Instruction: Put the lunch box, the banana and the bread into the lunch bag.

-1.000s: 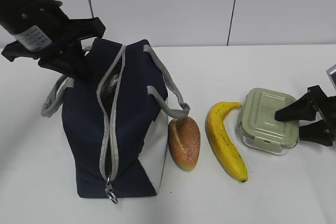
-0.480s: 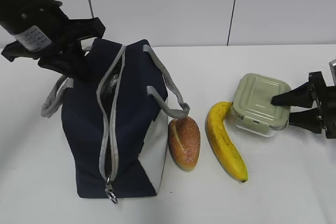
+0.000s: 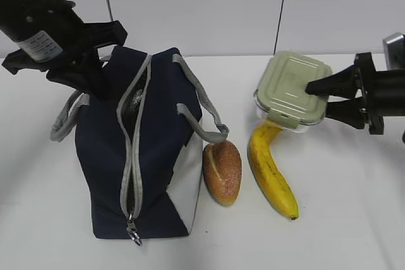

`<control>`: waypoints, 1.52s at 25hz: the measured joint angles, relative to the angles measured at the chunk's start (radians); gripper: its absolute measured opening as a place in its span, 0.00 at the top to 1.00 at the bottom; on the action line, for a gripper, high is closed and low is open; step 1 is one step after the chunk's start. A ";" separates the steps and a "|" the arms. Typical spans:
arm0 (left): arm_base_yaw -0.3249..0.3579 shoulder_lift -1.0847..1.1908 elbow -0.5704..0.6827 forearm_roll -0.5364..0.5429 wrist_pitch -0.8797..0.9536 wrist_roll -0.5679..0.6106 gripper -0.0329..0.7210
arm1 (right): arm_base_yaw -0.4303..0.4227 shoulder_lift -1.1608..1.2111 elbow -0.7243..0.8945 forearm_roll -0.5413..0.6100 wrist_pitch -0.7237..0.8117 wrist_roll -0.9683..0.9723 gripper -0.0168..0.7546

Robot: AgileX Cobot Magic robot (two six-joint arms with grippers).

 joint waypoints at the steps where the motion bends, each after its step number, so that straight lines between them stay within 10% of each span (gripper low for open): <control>1: 0.000 0.000 0.000 -0.001 -0.002 0.000 0.96 | 0.032 -0.017 0.000 0.005 0.000 0.000 0.47; 19: 0.000 0.000 0.000 -0.084 -0.058 0.046 0.96 | 0.376 -0.190 -0.312 -0.040 0.053 0.388 0.47; 38: 0.000 0.000 0.000 -0.088 -0.076 0.049 0.96 | 0.505 -0.073 -0.340 -0.305 -0.070 0.636 0.47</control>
